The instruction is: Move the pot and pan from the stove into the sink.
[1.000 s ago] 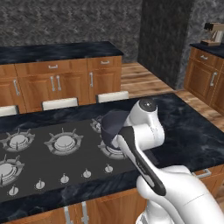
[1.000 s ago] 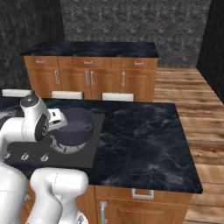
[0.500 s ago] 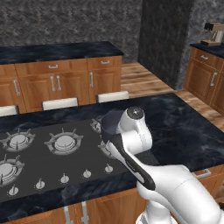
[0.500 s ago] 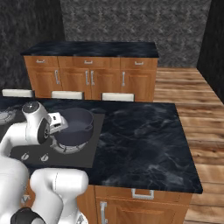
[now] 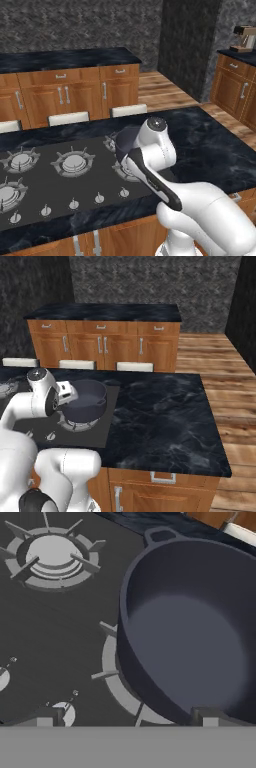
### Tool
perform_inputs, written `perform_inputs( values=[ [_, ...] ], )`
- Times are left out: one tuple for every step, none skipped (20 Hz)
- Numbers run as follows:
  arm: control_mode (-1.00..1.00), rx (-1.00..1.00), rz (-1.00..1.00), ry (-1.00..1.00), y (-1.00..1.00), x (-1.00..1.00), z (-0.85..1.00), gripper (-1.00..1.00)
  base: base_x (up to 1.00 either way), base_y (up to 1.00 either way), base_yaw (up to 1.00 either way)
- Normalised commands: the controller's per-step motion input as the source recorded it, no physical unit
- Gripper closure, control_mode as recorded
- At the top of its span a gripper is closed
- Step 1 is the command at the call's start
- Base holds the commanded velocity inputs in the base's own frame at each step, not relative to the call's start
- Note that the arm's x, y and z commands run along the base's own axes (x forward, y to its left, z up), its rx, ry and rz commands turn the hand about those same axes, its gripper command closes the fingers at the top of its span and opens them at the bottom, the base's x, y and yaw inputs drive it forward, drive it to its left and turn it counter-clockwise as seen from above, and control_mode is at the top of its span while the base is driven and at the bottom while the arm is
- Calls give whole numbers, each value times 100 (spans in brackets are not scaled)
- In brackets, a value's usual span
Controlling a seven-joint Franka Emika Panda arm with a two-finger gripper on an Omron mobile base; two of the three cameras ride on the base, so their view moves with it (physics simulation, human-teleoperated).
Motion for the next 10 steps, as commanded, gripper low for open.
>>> perform_inputs(
  values=[
    [-100,6,0,3,-8,0,47,-100,0,0,0],
    [-100,3,0,1,-3,0,38,-100,0,0,0],
    [-100,0,0,0,0,-4,21,-100,0,0,0],
    [-100,0,0,-4,0,0,0,-100,0,0,0],
    [-100,-2,0,0,0,0,0,-100,0,0,0],
    [-100,-3,0,0,0,29,-13,-100,0,0,0],
    [-100,-7,0,0,0,48,-28,-100,0,0,0],
    [-100,-6,0,0,0,57,-34,-100,0,0,0],
    [-100,-6,0,0,-2,59,-39,-100,0,0,0],
    [-100,-5,0,0,-3,58,-41,-100,0,0,0]
  ],
)
